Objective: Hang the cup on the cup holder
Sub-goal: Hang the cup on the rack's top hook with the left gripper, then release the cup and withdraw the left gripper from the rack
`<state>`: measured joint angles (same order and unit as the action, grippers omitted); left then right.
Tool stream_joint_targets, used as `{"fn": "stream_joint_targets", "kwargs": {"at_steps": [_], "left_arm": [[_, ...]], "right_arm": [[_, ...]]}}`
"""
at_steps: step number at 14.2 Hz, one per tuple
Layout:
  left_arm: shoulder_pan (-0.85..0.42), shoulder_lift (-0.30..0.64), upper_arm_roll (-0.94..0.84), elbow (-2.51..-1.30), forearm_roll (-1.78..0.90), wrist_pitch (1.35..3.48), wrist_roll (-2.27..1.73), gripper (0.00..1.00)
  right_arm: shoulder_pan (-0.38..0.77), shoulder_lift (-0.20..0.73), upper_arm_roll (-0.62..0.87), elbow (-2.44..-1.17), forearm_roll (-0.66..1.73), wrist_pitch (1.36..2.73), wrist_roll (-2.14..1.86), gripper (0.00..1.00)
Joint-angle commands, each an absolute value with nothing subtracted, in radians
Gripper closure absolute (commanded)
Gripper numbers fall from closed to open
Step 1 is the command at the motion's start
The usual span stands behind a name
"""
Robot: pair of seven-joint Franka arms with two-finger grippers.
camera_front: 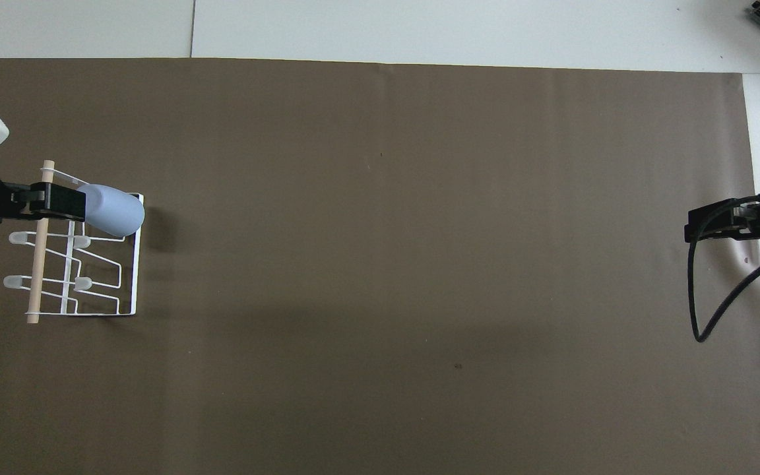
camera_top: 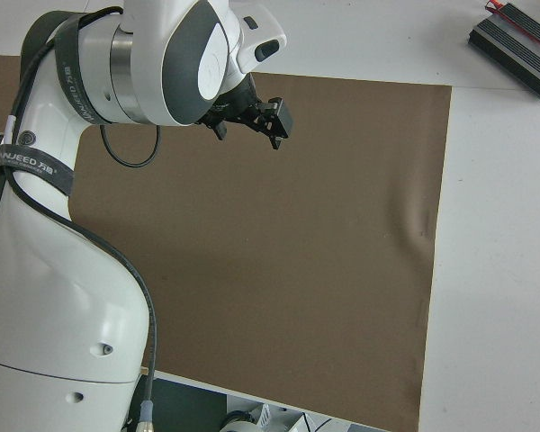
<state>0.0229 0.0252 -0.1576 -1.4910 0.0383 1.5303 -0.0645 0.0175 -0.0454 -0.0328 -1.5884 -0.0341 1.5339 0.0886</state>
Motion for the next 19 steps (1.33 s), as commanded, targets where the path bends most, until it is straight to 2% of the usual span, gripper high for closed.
{"fn": "stream_joint_targets", "kwargs": {"at_steps": [1,3,5,9,19], "left_arm": [[0.047,0.072,-0.15,-1.407,-0.006,1.46,0.037,0.0],[0.037,0.045,-0.12,-1.413,-0.009,1.451,0.06,0.0],[-0.064,-0.018,-0.01,-1.462,-0.009,1.445,0.087,0.0],[-0.101,-0.084,0.052,-1.538,-0.008,1.428,0.087,0.0],[-0.101,-0.071,0.04,-1.508,-0.029,1.417,0.074,0.0]], "right_arm": [[0.012,-0.041,-0.026,-1.592,-0.049,1.522,0.067,0.0],[0.006,-0.046,-0.026,-1.603,-0.048,1.522,0.064,0.0],[0.008,-0.051,-0.029,-1.614,-0.048,1.525,0.064,0.0],[0.006,-0.051,-0.029,-1.609,-0.029,1.537,0.064,0.0],[0.009,-0.064,-0.031,-1.637,-0.026,1.543,0.063,0.0]]}}
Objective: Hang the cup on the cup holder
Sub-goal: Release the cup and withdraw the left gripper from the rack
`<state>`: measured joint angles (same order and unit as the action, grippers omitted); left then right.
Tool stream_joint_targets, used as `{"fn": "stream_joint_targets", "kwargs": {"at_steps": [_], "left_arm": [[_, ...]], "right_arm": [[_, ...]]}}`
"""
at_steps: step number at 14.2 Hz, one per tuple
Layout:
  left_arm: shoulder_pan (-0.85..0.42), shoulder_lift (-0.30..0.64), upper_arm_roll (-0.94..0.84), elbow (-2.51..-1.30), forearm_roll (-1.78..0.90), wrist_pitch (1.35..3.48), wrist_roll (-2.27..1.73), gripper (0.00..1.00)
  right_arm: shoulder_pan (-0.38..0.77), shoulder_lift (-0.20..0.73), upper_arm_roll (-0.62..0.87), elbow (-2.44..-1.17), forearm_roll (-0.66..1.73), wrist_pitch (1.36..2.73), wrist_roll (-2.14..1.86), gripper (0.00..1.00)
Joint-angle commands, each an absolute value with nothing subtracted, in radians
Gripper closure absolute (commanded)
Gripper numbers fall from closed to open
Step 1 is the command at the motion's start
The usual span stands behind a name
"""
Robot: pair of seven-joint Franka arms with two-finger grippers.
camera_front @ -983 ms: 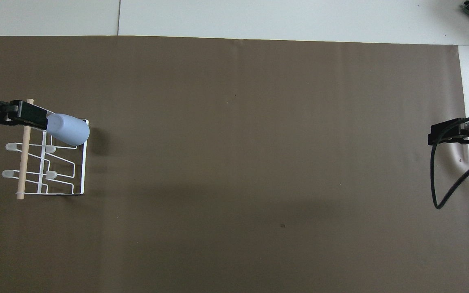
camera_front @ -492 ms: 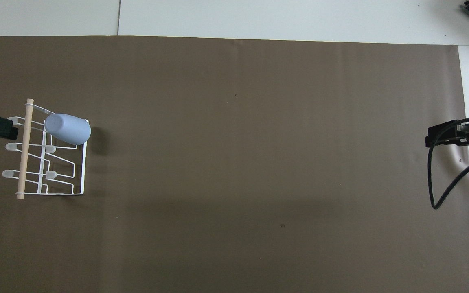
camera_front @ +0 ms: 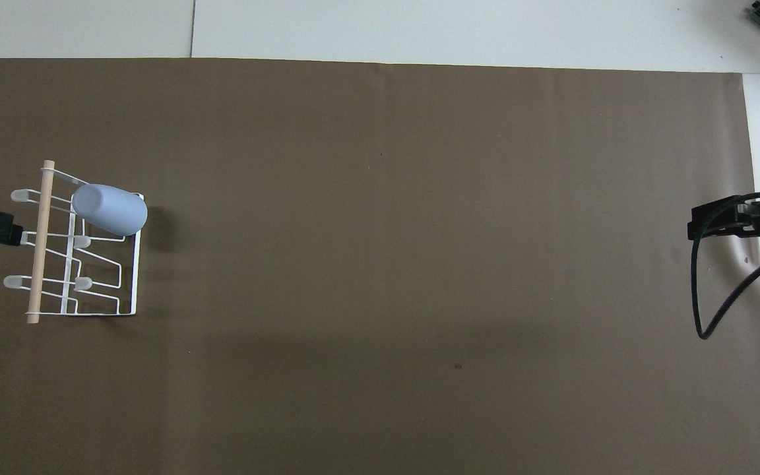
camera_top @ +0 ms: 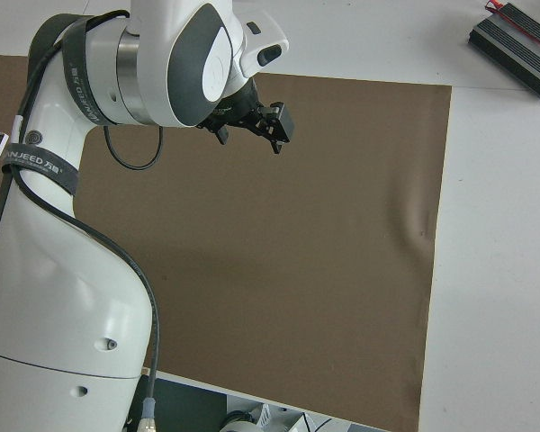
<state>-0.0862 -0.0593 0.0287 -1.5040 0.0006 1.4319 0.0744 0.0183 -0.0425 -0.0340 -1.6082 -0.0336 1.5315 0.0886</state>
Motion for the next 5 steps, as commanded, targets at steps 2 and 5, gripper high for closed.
{"fn": "stream_joint_targets", "kwargs": {"at_steps": [2,5], "left_arm": [[-0.101,-0.068,0.04,-1.508,-0.037,1.419,0.074,0.0],[-0.1,-0.071,0.04,-1.511,-0.035,1.42,0.077,0.0]], "right_arm": [[0.009,-0.064,-0.031,-1.638,-0.028,1.542,0.063,0.0],[0.009,-0.064,-0.031,-1.638,-0.028,1.543,0.063,0.0]]}}
